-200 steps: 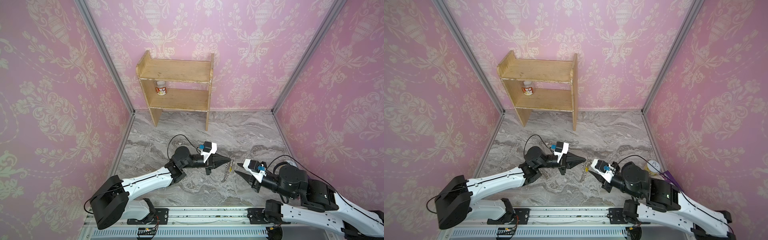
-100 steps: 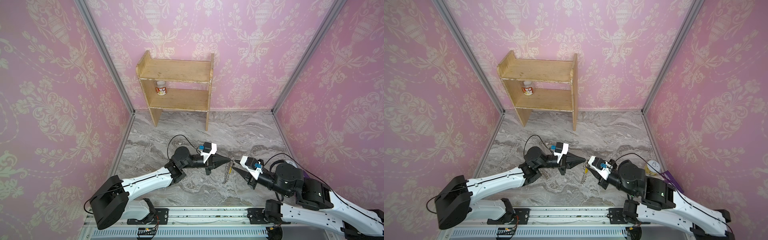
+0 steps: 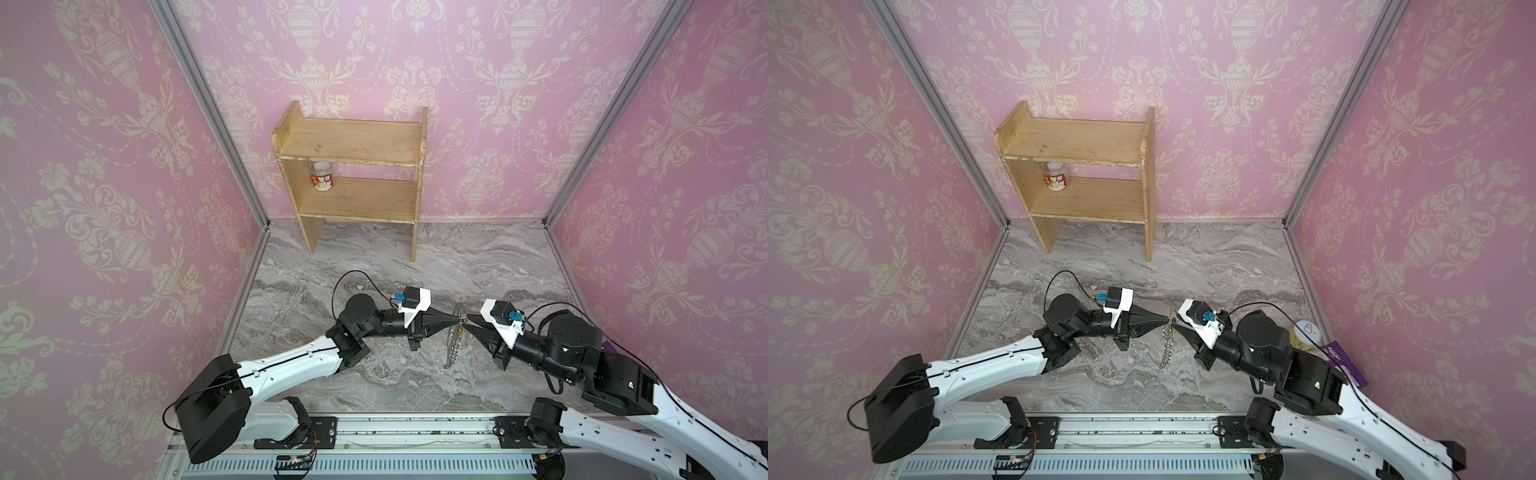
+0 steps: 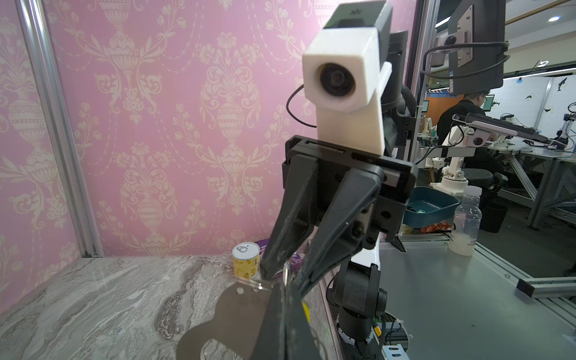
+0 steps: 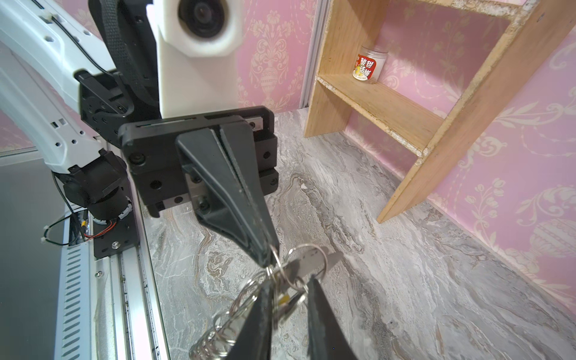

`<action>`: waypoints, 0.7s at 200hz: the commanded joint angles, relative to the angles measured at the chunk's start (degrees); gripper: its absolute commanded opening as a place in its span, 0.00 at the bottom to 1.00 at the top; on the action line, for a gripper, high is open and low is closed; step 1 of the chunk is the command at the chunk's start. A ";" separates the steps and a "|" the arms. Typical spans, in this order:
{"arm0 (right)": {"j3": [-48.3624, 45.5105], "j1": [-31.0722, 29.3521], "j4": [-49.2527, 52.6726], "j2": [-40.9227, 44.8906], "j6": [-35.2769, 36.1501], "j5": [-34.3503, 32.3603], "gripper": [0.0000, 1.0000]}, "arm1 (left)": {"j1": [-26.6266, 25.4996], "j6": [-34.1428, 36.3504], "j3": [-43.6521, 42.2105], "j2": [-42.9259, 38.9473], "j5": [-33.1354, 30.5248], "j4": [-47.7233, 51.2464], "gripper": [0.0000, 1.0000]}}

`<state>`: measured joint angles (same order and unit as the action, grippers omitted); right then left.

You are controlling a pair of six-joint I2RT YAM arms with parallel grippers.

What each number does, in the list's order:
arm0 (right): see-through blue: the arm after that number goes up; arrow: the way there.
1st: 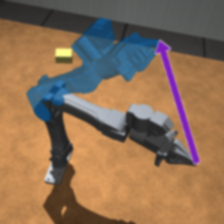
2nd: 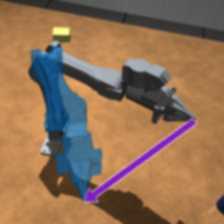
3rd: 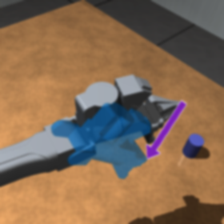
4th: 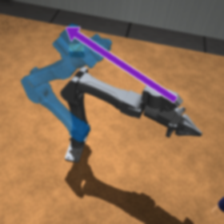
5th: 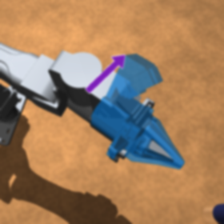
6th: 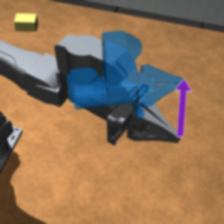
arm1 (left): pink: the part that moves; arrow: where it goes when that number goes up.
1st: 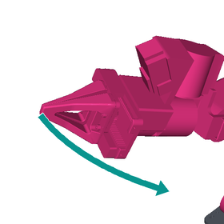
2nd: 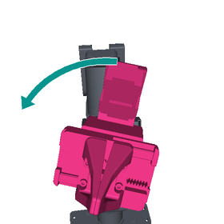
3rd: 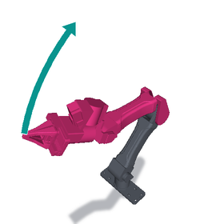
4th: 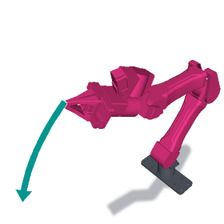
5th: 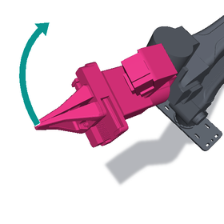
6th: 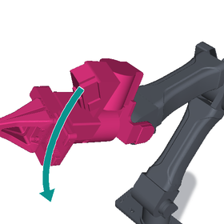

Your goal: Put the keys on the keyring

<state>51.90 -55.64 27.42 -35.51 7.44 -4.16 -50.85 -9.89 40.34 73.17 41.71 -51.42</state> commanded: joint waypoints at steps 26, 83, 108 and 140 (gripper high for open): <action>-0.26 0.97 -1.28 -1.02 -1.71 4.40 0.17 | -0.57 1.98 -0.32 -1.99 1.42 -1.76 0.00; -0.13 1.32 -1.99 -0.68 -1.93 5.31 0.00 | -0.57 1.99 -0.94 -2.41 0.84 -1.49 0.00; 0.54 1.32 -0.89 -1.12 -1.52 5.65 0.00 | -0.57 1.81 -1.22 -2.58 0.21 -0.78 0.00; 4.35 1.40 7.01 -3.88 2.00 4.18 0.00 | -0.58 2.91 -0.93 -5.41 -0.10 9.85 0.22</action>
<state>52.69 -54.72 28.40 -37.06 6.28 0.69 -50.85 -8.49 39.42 71.31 41.63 -49.43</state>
